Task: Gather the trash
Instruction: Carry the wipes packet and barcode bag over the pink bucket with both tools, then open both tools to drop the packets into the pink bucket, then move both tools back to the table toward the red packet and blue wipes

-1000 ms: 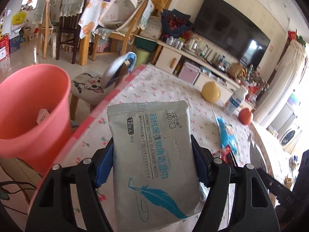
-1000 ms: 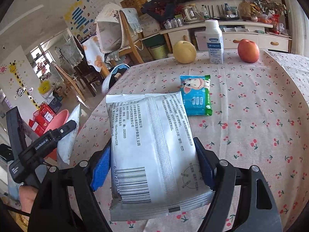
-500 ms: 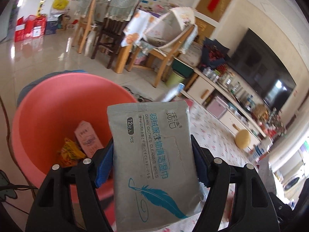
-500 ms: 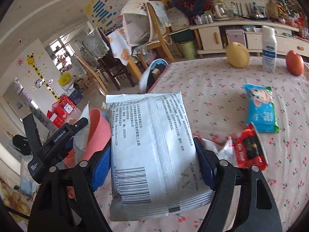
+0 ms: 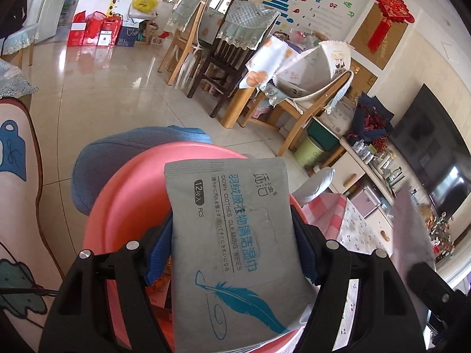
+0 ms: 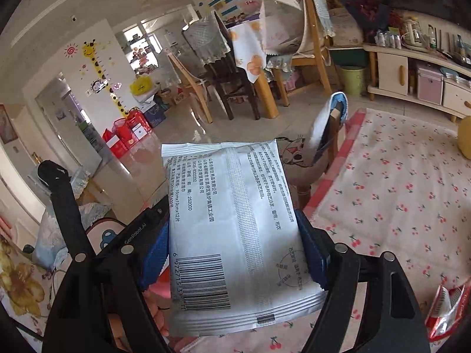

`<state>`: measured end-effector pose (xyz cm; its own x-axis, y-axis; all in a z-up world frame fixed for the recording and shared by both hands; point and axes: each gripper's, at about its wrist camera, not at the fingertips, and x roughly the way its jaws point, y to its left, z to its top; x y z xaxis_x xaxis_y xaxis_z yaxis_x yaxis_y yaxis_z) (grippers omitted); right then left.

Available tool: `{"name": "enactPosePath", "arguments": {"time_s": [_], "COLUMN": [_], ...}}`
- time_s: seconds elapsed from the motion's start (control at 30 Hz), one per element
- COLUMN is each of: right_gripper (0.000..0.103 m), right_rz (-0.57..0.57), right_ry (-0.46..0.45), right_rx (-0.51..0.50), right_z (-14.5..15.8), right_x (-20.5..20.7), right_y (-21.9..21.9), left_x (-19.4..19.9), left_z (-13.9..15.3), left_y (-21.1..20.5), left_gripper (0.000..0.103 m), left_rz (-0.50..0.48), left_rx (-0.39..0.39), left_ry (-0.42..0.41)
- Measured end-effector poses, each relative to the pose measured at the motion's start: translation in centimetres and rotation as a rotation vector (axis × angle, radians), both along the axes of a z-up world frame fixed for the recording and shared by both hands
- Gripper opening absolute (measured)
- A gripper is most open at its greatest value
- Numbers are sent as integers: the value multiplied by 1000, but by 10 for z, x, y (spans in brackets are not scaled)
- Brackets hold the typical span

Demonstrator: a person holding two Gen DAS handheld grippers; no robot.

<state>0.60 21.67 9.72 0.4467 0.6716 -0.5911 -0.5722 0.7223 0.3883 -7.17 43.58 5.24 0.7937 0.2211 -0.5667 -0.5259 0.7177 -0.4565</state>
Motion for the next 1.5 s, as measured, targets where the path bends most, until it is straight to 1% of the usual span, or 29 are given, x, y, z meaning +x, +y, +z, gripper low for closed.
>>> {"name": "enactPosePath", "arguments": {"time_s": [0.1,0.2,0.33,0.43,0.47,0.5,0.57,0.6,0.7,0.77,0.83,0.9,1.0,1.2,1.4,1.5], "right_gripper": [78,78,78,79,79,82,89,89,90,90,91,92,92,93,94,94], "right_rz": [24,39,42,47,48,39,22,16,7,-8,-25,-42,-58,-94,-132,-150], "right_ry": [-1,1,15,44,60,69,76,77,72,53,34,24,2,-80,-148,-161], "right_rx": [-5,-3,-3,8,22,34,35,30,40,36,25,23,4,-67,-130,-149], "right_z": [-4,-8,-16,-24,-27,-29,-30,-31,-31,-28,-27,-26,-23,-16,-13,-14], "right_x": [8,14,22,32,36,38,42,44,43,39,34,30,24,5,-18,-27], "right_y": [25,41,54,62,63,63,65,66,59,53,46,38,25,0,-28,-43], "left_x": [0,-3,-4,-6,-5,-5,-6,-6,-3,-1,1,2,3,1,7,8], "left_z": [0,0,-1,-2,-2,-3,-5,-5,-4,-5,-4,-4,-4,-5,-3,-1], "left_y": [6,7,11,13,15,16,14,15,11,8,6,2,0,-3,-14,-22], "left_gripper": [72,72,72,72,72,72,73,73,76,83,87,92,93,96,98,99], "left_rz": [4,14,25,32,35,39,43,45,32,26,8,-12,-16,-17,-35,-39], "left_rx": [4,1,-4,-7,-8,-9,-16,-15,4,29,45,59,63,70,87,111], "left_ry": [-1,-10,-16,-16,-13,-9,-8,-8,-4,10,9,13,17,27,79,104]}}
